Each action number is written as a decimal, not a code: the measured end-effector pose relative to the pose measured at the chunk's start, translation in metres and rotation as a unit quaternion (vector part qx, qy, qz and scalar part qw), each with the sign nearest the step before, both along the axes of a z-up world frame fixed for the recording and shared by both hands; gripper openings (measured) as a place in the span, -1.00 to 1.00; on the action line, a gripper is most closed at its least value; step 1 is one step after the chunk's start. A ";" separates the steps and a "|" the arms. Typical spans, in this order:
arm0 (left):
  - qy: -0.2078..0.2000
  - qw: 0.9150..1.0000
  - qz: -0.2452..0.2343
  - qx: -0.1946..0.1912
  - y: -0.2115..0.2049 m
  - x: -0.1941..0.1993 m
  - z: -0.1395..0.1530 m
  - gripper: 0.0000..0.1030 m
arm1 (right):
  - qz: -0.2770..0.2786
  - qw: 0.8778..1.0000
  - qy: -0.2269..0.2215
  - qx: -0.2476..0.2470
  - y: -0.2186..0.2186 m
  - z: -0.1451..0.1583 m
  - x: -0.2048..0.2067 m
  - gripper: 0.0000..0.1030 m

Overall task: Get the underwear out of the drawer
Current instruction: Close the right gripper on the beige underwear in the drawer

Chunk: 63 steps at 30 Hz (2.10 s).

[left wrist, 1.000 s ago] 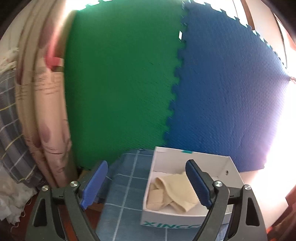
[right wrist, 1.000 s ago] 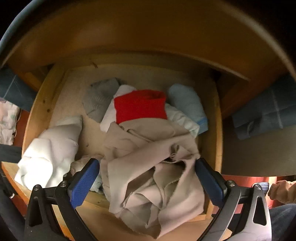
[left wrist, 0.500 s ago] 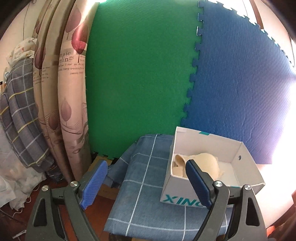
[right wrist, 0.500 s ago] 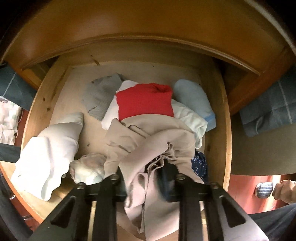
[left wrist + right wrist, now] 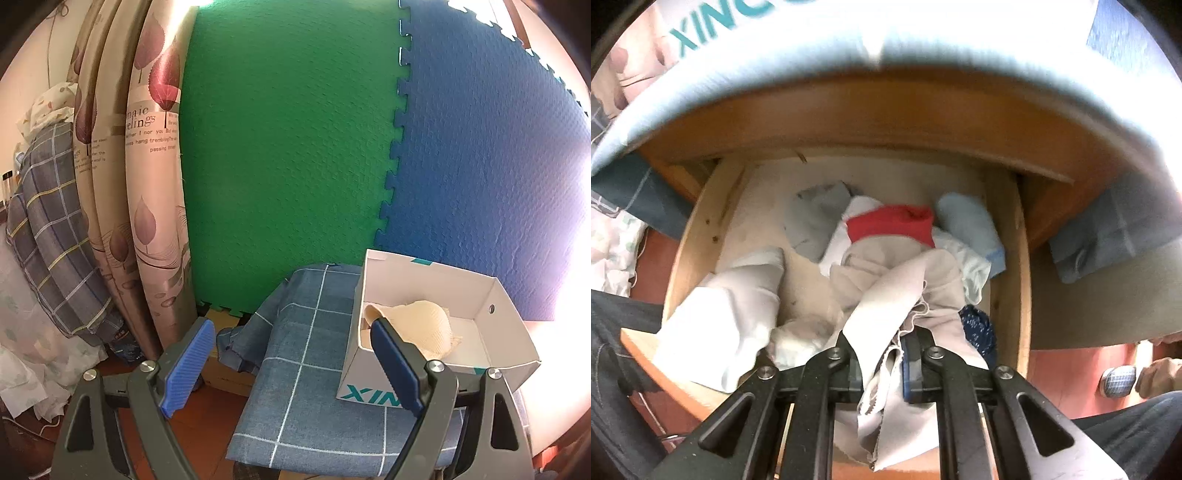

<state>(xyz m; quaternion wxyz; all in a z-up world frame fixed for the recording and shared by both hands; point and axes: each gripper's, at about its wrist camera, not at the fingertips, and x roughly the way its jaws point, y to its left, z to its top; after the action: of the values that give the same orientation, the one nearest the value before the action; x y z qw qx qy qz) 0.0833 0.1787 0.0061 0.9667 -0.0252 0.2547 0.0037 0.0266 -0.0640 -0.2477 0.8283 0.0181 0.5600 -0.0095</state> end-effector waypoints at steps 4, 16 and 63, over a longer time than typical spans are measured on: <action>0.001 1.000 0.005 0.002 0.001 0.002 0.001 0.72 | 0.000 1.000 -0.016 0.007 0.000 0.020 -0.006 -0.80; -0.001 1.000 0.016 0.008 0.005 0.008 0.025 0.72 | 0.002 0.999 -0.037 0.012 0.005 0.049 -0.015 -0.80; -0.014 0.999 0.017 0.033 -0.005 0.027 0.076 0.72 | 0.005 0.998 -0.065 0.007 0.005 0.091 -0.034 -0.83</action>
<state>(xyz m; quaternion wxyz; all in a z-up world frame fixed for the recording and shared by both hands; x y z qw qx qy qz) 0.1102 0.1736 0.0822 0.9703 0.0021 0.2403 0.0285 -0.0073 -0.0594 -0.1568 0.8630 0.0219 0.5047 -0.0007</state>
